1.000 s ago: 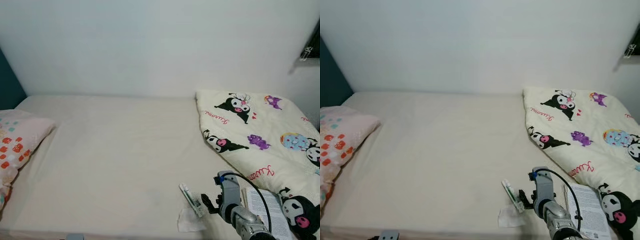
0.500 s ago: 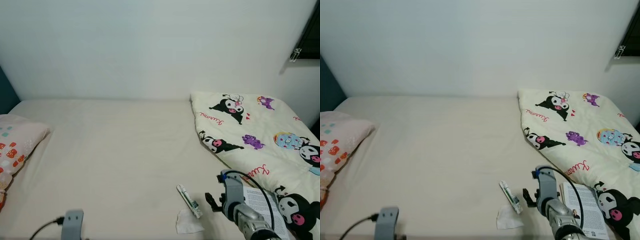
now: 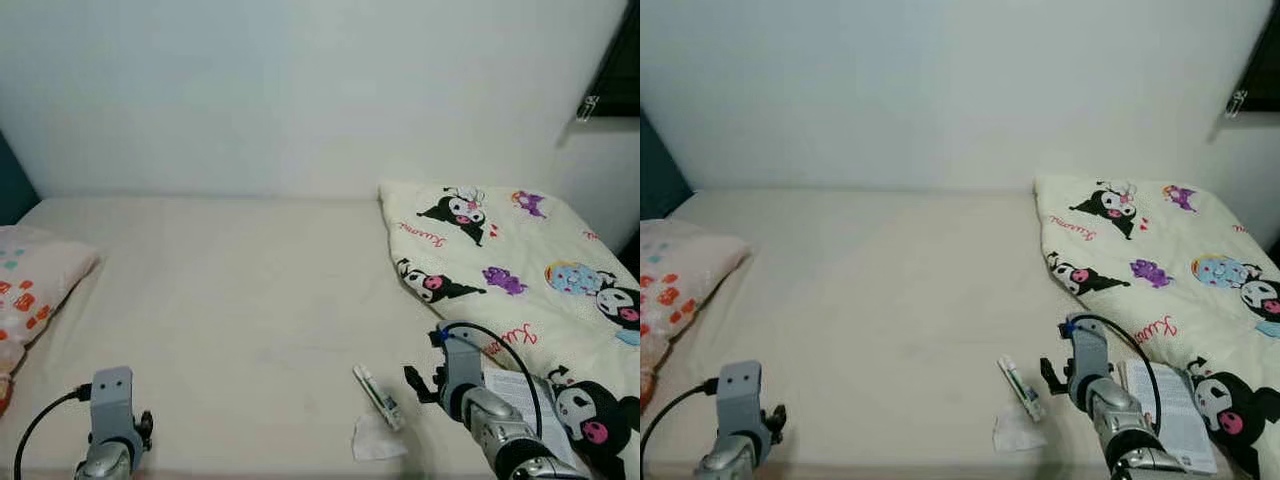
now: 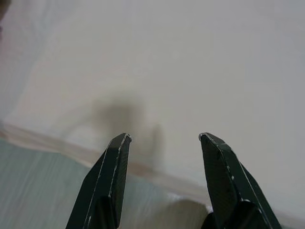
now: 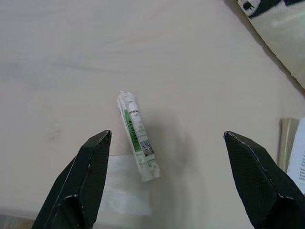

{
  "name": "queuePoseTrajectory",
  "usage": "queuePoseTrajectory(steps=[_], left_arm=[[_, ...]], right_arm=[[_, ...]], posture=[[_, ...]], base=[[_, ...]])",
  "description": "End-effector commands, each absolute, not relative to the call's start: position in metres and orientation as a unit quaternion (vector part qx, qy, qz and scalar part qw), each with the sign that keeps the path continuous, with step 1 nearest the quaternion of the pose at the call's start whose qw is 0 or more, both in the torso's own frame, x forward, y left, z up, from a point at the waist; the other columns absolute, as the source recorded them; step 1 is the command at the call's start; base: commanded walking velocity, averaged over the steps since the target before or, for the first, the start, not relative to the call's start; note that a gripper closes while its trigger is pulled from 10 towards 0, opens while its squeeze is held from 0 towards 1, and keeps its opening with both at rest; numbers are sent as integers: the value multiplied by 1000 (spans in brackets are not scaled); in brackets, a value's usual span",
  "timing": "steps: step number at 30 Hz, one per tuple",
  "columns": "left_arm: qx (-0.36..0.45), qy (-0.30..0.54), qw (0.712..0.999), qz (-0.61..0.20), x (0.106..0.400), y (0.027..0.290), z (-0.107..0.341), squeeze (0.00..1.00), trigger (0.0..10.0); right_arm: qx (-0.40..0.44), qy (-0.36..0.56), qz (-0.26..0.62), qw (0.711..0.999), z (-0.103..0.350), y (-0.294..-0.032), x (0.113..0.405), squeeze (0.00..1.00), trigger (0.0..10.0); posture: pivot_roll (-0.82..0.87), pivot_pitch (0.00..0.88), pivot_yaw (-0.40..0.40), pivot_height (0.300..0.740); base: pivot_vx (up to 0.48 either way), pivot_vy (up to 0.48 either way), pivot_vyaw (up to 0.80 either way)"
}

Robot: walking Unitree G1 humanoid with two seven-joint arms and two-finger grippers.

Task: Clean up the room

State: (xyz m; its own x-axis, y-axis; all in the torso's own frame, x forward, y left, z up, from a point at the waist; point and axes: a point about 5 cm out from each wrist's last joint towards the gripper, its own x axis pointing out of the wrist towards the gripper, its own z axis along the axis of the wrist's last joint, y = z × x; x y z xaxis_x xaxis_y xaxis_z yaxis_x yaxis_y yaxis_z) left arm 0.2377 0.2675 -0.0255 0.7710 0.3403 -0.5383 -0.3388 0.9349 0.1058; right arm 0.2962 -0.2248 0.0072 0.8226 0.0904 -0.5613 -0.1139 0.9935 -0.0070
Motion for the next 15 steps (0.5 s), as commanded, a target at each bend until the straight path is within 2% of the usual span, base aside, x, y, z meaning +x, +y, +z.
queuePoseTrajectory(steps=[1, 7, 15], left_arm=[[-7, 273, 946, 173, 243, 264, -23, 0, 10000], [-6, 249, 955, 164, 255, 258, -14, 0, 10000], [-1, 232, 961, 147, 263, 254, -7, 0, 10000]], right_arm=[[-29, 281, 71, 957, 12, -217, 303, 0, 10000], [-28, 250, 85, 964, 28, -211, 317, 0, 10000], [-34, 242, 118, 962, 32, -202, 321, 0, 10000]], posture=[[-33, 0, -36, 635], [-27, 0, -36, 610], [-17, 11, -27, 575]], base=[[0, 0, 0], [0, 0, 0], [0, 0, 0]])
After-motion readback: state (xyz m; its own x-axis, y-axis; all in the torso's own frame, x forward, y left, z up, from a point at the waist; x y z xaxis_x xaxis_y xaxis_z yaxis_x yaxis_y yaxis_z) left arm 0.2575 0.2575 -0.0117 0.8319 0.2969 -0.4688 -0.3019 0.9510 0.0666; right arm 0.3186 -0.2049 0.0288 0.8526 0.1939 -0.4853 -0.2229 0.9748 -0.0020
